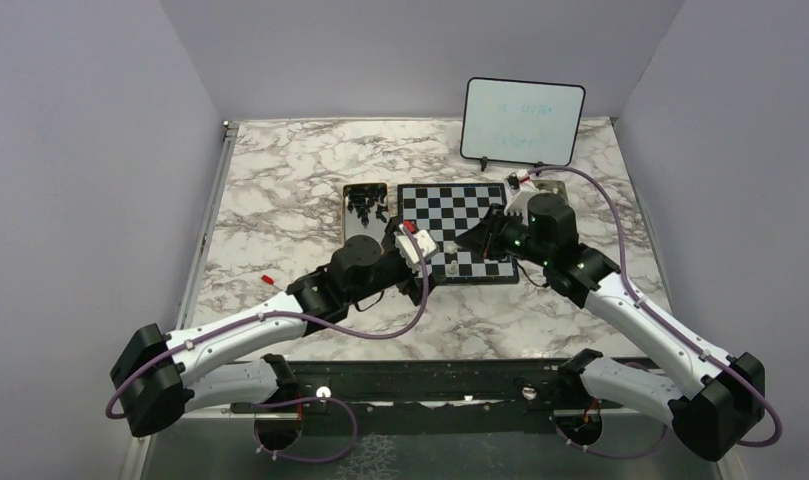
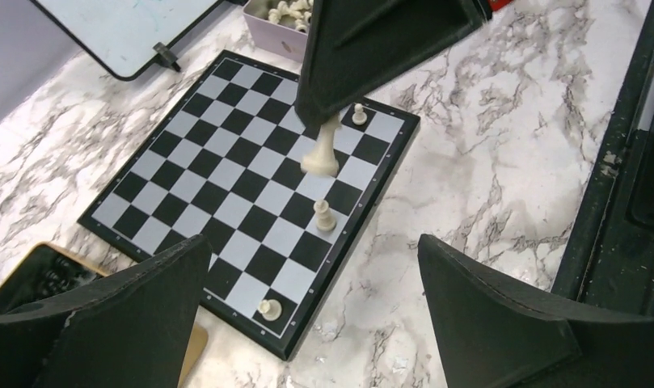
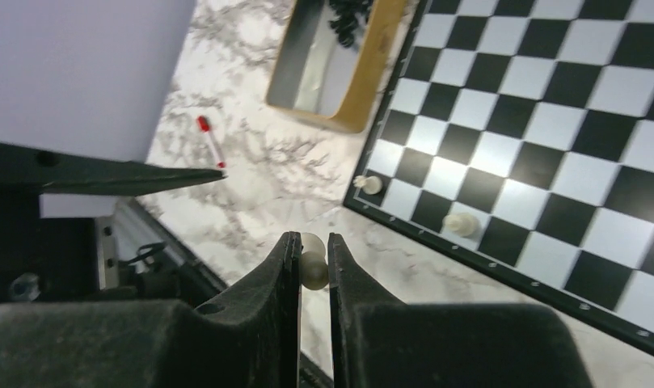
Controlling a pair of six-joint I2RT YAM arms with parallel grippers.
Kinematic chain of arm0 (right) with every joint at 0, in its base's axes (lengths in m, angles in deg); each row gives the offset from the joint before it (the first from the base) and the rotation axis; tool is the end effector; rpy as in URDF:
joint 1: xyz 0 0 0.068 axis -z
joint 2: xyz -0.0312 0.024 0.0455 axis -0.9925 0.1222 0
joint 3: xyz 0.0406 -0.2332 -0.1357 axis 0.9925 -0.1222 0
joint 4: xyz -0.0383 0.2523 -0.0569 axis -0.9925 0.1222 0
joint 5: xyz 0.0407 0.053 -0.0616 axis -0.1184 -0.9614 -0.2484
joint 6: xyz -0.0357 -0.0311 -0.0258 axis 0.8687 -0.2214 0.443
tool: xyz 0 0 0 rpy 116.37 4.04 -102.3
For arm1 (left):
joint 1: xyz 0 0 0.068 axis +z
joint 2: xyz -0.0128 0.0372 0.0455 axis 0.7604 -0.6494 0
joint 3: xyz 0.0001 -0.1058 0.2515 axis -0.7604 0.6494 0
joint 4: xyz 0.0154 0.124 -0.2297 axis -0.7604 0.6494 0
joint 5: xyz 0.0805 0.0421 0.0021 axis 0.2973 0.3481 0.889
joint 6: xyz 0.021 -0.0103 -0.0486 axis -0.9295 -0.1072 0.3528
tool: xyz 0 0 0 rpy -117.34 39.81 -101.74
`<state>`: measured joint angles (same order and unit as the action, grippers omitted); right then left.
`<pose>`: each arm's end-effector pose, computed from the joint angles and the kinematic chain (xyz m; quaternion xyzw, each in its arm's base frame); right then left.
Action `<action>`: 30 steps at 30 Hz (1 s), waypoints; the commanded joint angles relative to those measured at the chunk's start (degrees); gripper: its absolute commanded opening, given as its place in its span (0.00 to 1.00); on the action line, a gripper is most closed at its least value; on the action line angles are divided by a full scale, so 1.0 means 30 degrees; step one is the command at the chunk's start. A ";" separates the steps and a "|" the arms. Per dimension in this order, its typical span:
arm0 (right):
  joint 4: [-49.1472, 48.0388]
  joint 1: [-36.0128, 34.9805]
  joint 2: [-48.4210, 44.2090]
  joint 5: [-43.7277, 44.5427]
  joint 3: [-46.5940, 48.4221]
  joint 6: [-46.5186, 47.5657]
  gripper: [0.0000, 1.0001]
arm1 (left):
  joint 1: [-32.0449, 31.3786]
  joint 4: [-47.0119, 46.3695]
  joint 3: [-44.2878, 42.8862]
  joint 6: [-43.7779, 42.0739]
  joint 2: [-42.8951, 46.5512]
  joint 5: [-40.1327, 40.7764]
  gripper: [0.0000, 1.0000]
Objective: Set up the chess pieces on the board
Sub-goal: Place the chess piece on the chessboard.
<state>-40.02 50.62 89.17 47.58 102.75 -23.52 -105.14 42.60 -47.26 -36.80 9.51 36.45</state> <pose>0.1923 0.1330 0.2997 -0.0543 0.8234 0.3989 0.4000 0.1424 -0.2116 0.2848 0.4280 0.6556 -0.2700 0.5605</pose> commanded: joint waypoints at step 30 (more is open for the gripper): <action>0.4438 -0.2922 0.7849 1.1366 0.2845 0.4900 0.11 | 1.0548 0.7680 -0.0445 0.6674 0.1877 -0.0176 0.99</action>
<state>-24.74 42.42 111.73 78.82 109.22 -8.04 -73.82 62.65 -47.06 -17.08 13.42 33.52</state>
